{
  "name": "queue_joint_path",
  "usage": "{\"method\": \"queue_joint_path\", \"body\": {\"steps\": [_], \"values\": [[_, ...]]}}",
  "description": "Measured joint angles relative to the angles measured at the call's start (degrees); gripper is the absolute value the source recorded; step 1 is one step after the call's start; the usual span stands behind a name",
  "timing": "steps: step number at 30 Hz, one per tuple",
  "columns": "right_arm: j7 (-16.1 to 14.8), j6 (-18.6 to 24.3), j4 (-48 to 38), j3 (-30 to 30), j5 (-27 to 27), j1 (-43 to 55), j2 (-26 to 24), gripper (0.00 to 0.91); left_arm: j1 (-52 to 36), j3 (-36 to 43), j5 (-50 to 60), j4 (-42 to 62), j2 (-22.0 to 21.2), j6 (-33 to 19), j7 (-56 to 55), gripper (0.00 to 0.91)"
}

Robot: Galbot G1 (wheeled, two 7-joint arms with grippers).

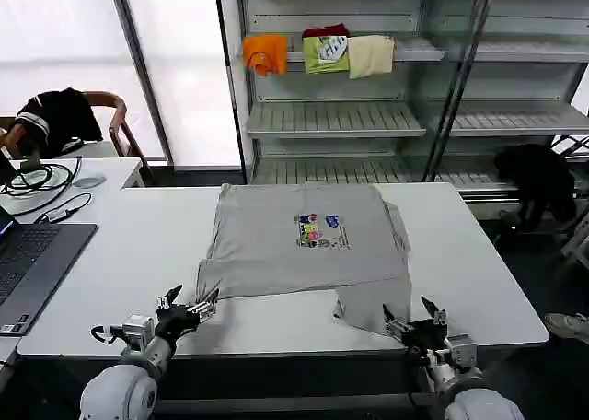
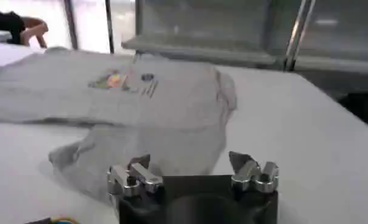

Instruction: Fold and organize the clothes.

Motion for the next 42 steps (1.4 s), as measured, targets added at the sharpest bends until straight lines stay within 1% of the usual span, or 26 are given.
{"method": "queue_joint_path", "body": {"steps": [9, 20, 23, 28, 31, 37, 42], "values": [[-1.51, 0.61, -0.8, -0.19, 0.18, -0.67, -0.04, 0.0, 0.33, 0.73, 0.15, 1.24, 0.03, -0.14, 0.95, 0.0], [-1.51, 2.64, -0.8, -0.46, 1.52, -1.17, 0.15, 0.0, 0.49, 1.07, -1.89, 0.98, -0.28, -0.69, 1.29, 0.0], [-1.52, 4.44, -0.94, -0.5, 2.53, -0.98, 0.49, 0.0, 0.45, 0.96, -2.6, 0.54, -0.32, -1.53, 1.66, 0.0], [-1.01, 9.54, -1.55, -0.68, 4.4, -0.29, 1.07, 0.0, -0.22, 0.18, -5.12, -0.39, -0.58, -3.81, 1.82, 0.0], [-0.62, 11.69, -2.01, -0.67, 4.92, 0.37, 1.47, 0.0, -1.06, -0.27, -7.13, -0.43, -0.77, -4.56, 1.85, 0.0], [-0.02, 14.1, -3.96, -0.71, 5.14, 3.77, 2.86, 0.0, -3.7, -0.22, -10.88, 0.7, -1.5, -5.0, 2.21, 0.0], [0.54, 14.62, -7.81, -0.88, 4.98, 9.39, 4.61, 0.0, -7.05, -0.1, -12.28, 2.72, -2.62, -4.97, 1.84, 0.0]]}}
